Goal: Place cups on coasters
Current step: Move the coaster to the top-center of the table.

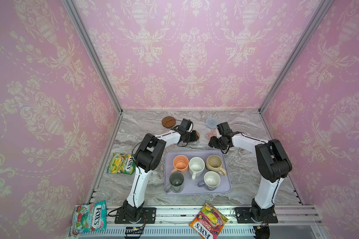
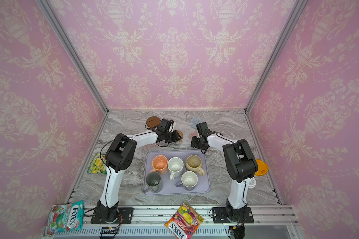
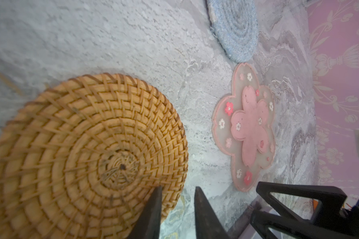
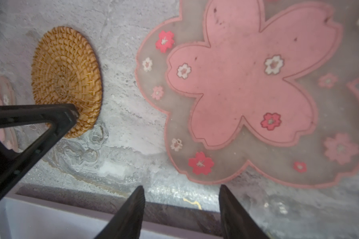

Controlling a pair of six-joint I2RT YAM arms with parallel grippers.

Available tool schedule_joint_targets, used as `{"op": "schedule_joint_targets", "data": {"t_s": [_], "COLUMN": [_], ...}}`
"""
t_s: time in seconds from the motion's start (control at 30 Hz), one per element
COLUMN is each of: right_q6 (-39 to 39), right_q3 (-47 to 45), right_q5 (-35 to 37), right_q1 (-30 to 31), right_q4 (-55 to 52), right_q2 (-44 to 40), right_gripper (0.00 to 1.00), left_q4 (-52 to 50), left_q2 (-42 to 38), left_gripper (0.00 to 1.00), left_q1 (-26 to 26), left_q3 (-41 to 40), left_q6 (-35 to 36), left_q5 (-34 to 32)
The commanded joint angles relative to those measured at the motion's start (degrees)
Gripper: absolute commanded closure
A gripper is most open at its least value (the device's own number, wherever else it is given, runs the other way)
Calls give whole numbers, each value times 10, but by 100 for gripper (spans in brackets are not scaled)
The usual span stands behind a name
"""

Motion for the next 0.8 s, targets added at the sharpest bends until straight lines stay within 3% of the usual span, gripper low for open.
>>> {"op": "schedule_joint_targets", "data": {"t_s": [0.0,0.5,0.77], "right_q6": [7,-7,-25], "right_q3": [17,20,11], "right_q5": [-12,-12,2], "right_q1": [4,4,4], "right_q4": [-19,-15,-23], "right_q2": [-11,-49,-84], "right_gripper": [41,39,37], "left_q4": [-47,-80,-180], "left_q2": [-20,-76,-89], "left_gripper": [69,62,51], "left_q1": [-3,-3,14], "left_q3": [-15,22,71], "left_q6": [-4,36,110], "left_q5": [-8,-12,-68]}}
